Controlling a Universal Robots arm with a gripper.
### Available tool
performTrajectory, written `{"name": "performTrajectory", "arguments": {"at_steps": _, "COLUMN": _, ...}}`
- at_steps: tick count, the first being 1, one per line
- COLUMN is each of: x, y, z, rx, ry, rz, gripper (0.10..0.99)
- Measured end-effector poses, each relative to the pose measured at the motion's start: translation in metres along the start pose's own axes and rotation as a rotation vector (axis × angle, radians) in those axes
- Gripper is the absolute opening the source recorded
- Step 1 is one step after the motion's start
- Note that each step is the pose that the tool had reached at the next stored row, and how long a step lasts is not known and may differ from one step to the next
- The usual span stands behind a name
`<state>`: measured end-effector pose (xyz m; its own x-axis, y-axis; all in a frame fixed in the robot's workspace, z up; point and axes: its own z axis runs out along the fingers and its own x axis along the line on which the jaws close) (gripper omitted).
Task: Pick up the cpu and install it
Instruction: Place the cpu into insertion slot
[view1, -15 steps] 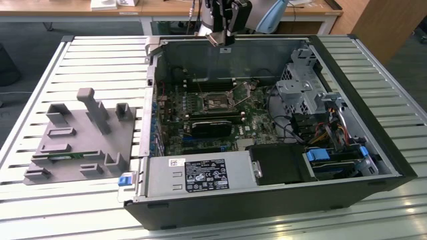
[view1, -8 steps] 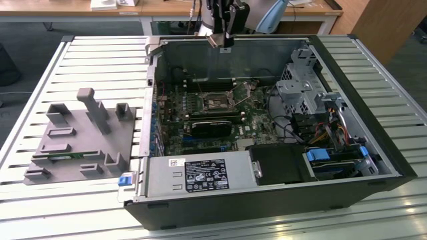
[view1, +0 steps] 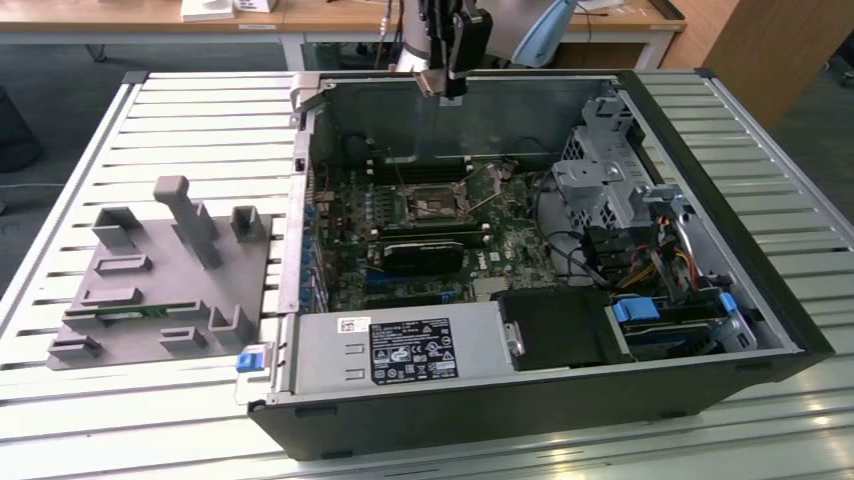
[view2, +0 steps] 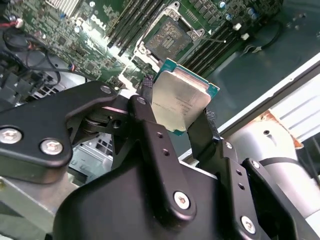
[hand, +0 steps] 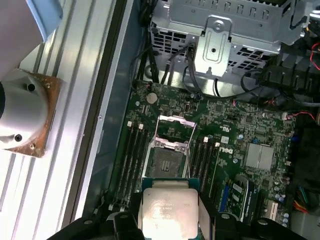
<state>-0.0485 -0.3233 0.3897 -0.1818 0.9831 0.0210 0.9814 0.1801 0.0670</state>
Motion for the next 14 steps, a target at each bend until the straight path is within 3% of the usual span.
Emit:
{"name": "performTrajectory", "arguments": {"at_steps": 5, "x": 0.0000, "y": 0.0000, "z": 0.0011, "rx": -0.002, "ry": -0.0049, "rz": 0.074, "gripper": 0.533}}
{"name": "performTrajectory", "arguments": {"at_steps": 14, "x": -0.0001, "y": -0.0001, "z": 0.0025, "rx": -0.002, "ry": -0.0051, "rz": 0.075, "gripper": 0.533}}
